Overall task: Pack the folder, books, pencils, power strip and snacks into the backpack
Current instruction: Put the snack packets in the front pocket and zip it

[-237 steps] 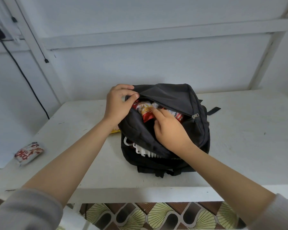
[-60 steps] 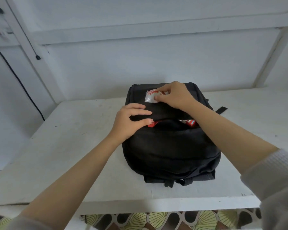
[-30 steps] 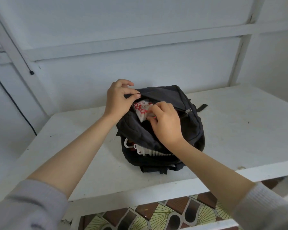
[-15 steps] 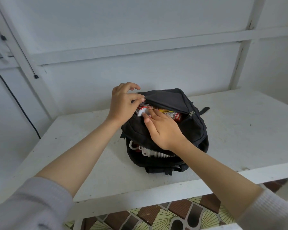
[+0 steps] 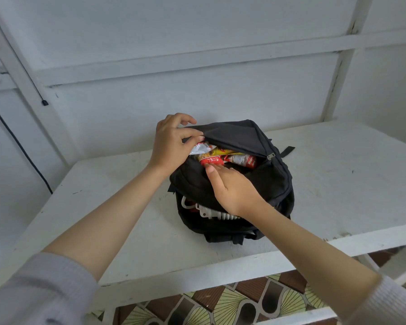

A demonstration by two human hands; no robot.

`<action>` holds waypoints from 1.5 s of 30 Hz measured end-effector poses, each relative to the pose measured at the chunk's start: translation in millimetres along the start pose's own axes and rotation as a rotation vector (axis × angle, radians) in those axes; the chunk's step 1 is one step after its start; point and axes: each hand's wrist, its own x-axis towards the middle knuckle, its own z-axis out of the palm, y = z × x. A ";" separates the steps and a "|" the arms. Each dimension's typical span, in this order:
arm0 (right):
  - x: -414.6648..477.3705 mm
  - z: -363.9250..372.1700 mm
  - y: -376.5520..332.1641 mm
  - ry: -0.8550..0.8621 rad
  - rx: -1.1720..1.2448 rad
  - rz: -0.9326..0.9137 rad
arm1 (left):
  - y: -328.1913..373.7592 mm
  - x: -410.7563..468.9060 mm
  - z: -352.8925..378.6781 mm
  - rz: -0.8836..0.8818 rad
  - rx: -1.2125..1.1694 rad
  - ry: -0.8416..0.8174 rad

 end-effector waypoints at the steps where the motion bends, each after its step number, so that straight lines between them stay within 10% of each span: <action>1: 2.3 -1.1 -0.2 -0.074 0.009 0.035 | -0.3 -0.4 0.3 0.001 -0.005 -0.002; 11: 27.1 -10.2 4.4 -0.255 0.205 0.149 | -2.0 -1.5 1.4 -0.022 -0.043 -0.054; 18: -4.0 -39.0 51.1 0.181 -0.020 -0.013 | 5.0 -9.4 0.3 -0.116 -0.174 -0.405; 25: -0.4 -77.4 116.4 0.358 -0.209 0.223 | 59.2 -14.4 23.9 -0.040 -0.133 -0.293; 32: 3.5 -88.0 144.0 0.164 -0.290 0.094 | 114.2 -27.9 68.1 -0.229 -0.195 -0.448; 45: -2.7 -86.4 169.2 0.366 0.157 -0.231 | 148.0 -10.5 111.7 -0.788 -0.218 -0.431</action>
